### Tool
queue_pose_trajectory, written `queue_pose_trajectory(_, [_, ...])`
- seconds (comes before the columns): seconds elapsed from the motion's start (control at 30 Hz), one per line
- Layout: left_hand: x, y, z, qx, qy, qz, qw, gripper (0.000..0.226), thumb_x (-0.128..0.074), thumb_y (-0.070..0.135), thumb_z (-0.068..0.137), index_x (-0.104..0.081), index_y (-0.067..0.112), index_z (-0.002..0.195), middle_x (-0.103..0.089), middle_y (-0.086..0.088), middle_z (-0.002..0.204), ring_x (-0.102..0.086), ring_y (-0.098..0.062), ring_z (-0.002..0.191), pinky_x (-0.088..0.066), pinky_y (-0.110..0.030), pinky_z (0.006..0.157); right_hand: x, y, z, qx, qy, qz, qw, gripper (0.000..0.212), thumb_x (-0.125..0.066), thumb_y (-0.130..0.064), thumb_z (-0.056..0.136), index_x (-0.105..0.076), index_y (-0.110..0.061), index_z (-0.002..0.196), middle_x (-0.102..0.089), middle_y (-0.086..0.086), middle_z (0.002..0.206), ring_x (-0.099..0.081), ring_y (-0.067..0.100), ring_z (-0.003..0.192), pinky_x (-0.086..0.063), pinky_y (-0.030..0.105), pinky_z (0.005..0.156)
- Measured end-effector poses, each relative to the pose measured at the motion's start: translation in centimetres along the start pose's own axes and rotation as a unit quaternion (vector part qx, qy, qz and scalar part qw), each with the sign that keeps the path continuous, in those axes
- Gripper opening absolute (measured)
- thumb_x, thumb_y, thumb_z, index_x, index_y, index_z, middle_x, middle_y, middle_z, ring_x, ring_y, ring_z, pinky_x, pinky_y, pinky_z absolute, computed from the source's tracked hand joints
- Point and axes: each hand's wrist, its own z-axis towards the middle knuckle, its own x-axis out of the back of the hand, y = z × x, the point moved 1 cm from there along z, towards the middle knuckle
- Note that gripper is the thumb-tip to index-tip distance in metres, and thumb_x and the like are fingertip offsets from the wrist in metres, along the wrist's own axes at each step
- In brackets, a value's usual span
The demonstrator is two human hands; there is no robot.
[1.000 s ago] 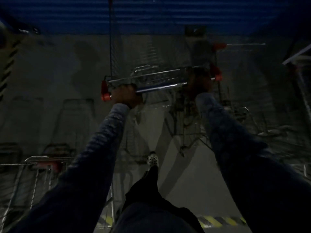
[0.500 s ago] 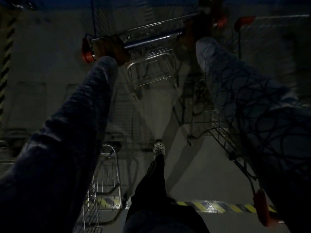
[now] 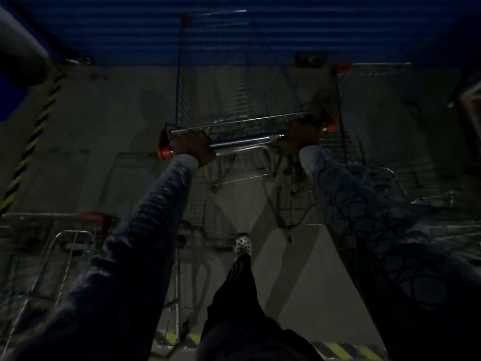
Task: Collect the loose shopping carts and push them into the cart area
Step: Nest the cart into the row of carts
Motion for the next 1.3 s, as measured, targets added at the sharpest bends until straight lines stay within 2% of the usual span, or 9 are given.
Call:
queue_pose_trajectory(0.27, [-6.2,0.9,-20.7,0.021,0.019,0.043,0.999,0.064,-0.047,0.059,0.065,-0.069,0.019,0.111,-0.070,-0.014,0.112,-0.066,-0.039,0.103,-0.049,-0.052,0.092,-5.4,3.0,-19.7,0.012,0.003,-0.002,1.000,0.060,-0.067,-0.051,0.086,-0.061,-0.013,0.132,-0.057,0.022,0.137,-0.047,0.042,0.133,-0.021,0.062,0.117])
queue_pose_trajectory(0.53, [-9.3,0.8,-37.2,0.001,0.040,0.057,0.998,0.051,-0.057,0.055,0.079,-0.070,0.020,0.113,-0.071,-0.011,0.112,-0.067,-0.038,0.104,-0.051,-0.043,0.086,-10.5,4.5,-34.5,0.007,-0.002,0.025,1.000,0.058,-0.068,-0.054,0.084,-0.066,-0.015,0.126,-0.065,0.019,0.126,-0.058,0.041,0.120,-0.039,0.056,0.108])
queue_pose_trajectory(0.7, [-11.5,0.1,-44.9,-0.023,0.054,0.055,0.997,0.042,-0.056,0.050,0.084,-0.069,0.021,0.113,-0.072,-0.007,0.109,-0.068,-0.033,0.102,-0.047,-0.039,0.085,-14.6,7.0,-40.1,0.107,0.042,0.039,0.993,0.082,-0.047,-0.084,0.062,-0.071,-0.026,0.115,-0.065,0.012,0.121,-0.054,0.040,0.121,-0.039,0.057,0.104])
queue_pose_trajectory(0.8, [-13.4,-1.0,-48.2,-0.048,0.084,0.020,0.995,0.037,-0.056,0.047,0.087,-0.068,0.024,0.114,-0.073,-0.007,0.106,-0.069,-0.033,0.099,-0.047,-0.038,0.083,-16.6,8.3,-43.0,0.127,0.032,-0.011,0.991,0.105,-0.030,-0.107,0.055,-0.065,-0.034,0.122,-0.056,0.003,0.137,-0.039,0.037,0.136,-0.026,0.061,0.112])
queue_pose_trajectory(0.9, [-15.0,-2.2,-51.3,-0.074,0.086,-0.006,0.993,0.038,-0.056,0.046,0.089,-0.065,0.026,0.121,-0.072,-0.009,0.110,-0.068,-0.034,0.103,-0.048,-0.038,0.084,-16.4,6.9,-48.2,0.104,0.026,0.046,0.993,0.116,-0.019,-0.108,0.048,-0.071,-0.032,0.119,-0.056,-0.006,0.141,-0.028,0.026,0.146,0.001,0.055,0.121])
queue_pose_trajectory(1.0, [-16.1,-4.1,-54.8,-0.099,0.075,-0.035,0.992,0.040,-0.057,0.045,0.090,-0.065,0.025,0.124,-0.071,-0.010,0.115,-0.066,-0.035,0.109,-0.049,-0.039,0.088,-16.8,5.1,-52.9,0.080,-0.005,0.112,0.991,0.110,-0.022,-0.107,0.050,-0.074,-0.036,0.115,-0.057,-0.011,0.142,-0.024,0.017,0.148,0.021,0.042,0.116])
queue_pose_trajectory(1.1, [-17.5,-7.9,-58.3,-0.100,0.052,-0.056,0.992,0.041,-0.059,0.050,0.089,-0.067,0.027,0.122,-0.072,-0.007,0.114,-0.066,-0.032,0.112,-0.043,-0.043,0.104,-18.1,3.6,-58.0,0.057,-0.037,0.107,0.992,0.099,-0.028,-0.105,0.060,-0.074,-0.035,0.114,-0.057,-0.006,0.141,-0.024,0.021,0.147,0.013,0.040,0.117])
queue_pose_trajectory(1.17, [-18.7,-10.5,-60.2,-0.103,0.048,-0.021,0.993,0.039,-0.057,0.051,0.090,-0.068,0.028,0.120,-0.073,-0.002,0.114,-0.064,-0.028,0.115,-0.023,-0.046,0.117,-19.0,2.5,-61.0,0.062,-0.018,0.079,0.995,0.110,-0.016,-0.108,0.054,-0.076,-0.033,0.107,-0.062,-0.001,0.133,-0.031,0.023,0.142,0.006,0.039,0.118])
queue_pose_trajectory(1.3, [-20.9,-13.3,-63.9,-0.119,0.039,0.020,0.992,0.046,-0.042,0.054,0.092,-0.068,0.028,0.119,-0.074,-0.001,0.109,-0.065,-0.026,0.112,-0.011,-0.046,0.122,-22.0,1.5,-65.4,0.049,0.012,0.008,0.999,0.094,-0.019,-0.104,0.065,-0.072,-0.041,0.109,-0.057,-0.001,0.136,-0.029,0.030,0.142,-0.004,0.059,0.120])
